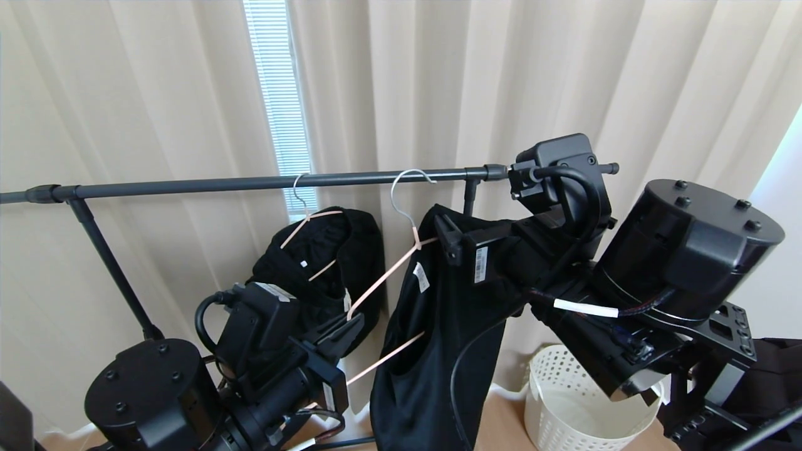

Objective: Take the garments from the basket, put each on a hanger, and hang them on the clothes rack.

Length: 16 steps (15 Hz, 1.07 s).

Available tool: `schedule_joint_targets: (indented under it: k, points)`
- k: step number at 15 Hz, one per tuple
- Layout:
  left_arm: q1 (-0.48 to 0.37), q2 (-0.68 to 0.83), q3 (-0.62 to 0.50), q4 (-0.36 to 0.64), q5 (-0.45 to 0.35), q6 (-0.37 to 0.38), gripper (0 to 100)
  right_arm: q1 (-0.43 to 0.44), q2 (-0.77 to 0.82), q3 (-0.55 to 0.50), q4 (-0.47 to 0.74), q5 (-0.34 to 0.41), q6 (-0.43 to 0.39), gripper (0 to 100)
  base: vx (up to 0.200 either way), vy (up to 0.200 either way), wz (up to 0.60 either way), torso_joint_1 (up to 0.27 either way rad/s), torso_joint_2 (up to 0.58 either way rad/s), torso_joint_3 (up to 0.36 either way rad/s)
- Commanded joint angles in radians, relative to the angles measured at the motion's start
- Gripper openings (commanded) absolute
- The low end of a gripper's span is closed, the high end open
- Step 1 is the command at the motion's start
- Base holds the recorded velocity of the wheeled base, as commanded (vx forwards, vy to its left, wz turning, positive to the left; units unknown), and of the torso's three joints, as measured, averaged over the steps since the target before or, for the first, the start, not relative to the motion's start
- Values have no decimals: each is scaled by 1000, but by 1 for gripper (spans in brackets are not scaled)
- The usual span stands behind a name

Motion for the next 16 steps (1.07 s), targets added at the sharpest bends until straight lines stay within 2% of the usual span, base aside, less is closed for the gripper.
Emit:
schedule_joint_targets:
  k: [1, 12, 16]
  points:
    - [-6, 0, 11, -1, -1, 0, 0, -12, -1, -3, -1, 1, -1, 100, 0, 0, 0, 0, 0, 0]
    - [23, -2, -5, -1, -1, -3, 0, 7, 20, 19, 10, 4, -1, 100, 0, 0, 0, 0, 0, 0]
    - [46, -2, -14, -1, -6, -5, 0, 11, -9, 71, 44, 77, -3, 100, 0, 0, 0, 0, 0, 0]
